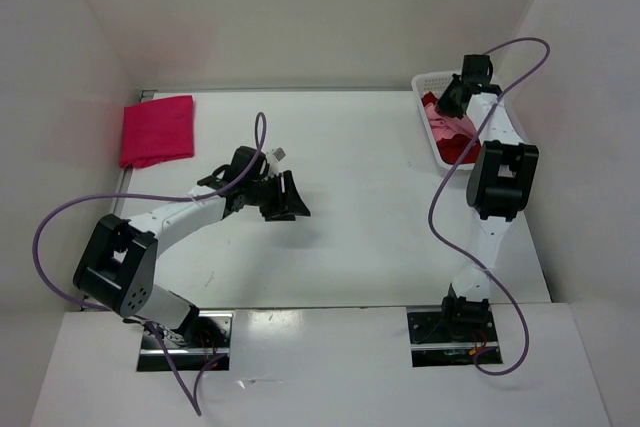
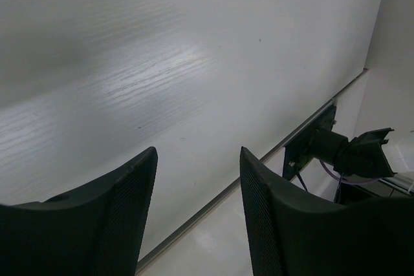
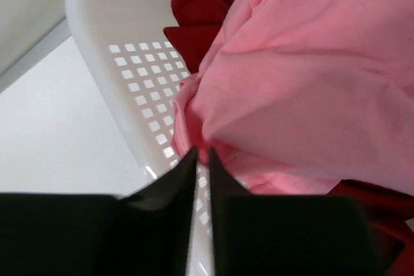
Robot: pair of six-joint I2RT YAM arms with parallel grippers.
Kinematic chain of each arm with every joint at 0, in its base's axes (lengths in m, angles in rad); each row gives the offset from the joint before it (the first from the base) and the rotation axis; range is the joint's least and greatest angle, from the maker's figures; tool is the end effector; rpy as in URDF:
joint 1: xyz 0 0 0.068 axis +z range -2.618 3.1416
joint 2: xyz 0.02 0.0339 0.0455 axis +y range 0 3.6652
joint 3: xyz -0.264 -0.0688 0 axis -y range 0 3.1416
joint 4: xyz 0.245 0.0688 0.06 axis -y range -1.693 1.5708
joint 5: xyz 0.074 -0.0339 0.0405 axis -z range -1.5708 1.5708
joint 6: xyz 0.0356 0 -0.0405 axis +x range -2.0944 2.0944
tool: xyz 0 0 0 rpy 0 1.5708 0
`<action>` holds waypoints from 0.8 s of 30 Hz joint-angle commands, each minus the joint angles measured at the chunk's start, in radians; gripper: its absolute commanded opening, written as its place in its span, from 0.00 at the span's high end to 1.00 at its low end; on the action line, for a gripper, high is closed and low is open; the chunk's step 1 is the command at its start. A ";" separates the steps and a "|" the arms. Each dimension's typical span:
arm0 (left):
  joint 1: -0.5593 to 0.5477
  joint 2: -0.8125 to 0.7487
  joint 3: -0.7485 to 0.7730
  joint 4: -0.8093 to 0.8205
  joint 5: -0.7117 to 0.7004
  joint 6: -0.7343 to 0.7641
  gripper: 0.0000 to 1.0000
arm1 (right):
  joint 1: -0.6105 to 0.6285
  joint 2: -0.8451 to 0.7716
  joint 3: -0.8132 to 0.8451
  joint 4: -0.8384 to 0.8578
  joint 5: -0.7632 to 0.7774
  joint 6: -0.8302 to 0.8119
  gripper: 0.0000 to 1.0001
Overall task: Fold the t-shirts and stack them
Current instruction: Grab crumpled tshirt from bin with the right arm
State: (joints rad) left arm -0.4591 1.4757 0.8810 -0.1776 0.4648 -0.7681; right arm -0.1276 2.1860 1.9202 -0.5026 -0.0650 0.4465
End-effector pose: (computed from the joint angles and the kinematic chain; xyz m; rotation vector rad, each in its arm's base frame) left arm 0.2684 -0.1505 0.2149 -0.1394 2.5325 -1.1015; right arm 0.4995 -0.0617 0.2465 0.6340 2.2619 0.2336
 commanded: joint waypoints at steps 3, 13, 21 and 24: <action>0.000 0.006 0.029 0.040 -0.005 -0.017 0.38 | 0.009 -0.095 -0.041 0.029 0.014 -0.045 0.50; 0.000 0.017 0.029 0.040 -0.005 -0.017 0.38 | 0.009 0.003 -0.030 -0.016 -0.039 -0.054 0.56; 0.000 0.035 0.038 0.040 -0.005 -0.017 0.38 | -0.006 -0.005 0.016 -0.002 -0.068 -0.002 0.99; 0.010 0.035 0.038 0.040 -0.005 -0.017 0.38 | -0.044 -0.101 -0.010 0.067 -0.125 0.050 1.00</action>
State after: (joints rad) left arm -0.4583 1.4960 0.8848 -0.1680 0.4637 -0.7895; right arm -0.1375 2.1880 1.8904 -0.5076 -0.1318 0.4419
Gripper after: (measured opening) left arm 0.615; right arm 0.004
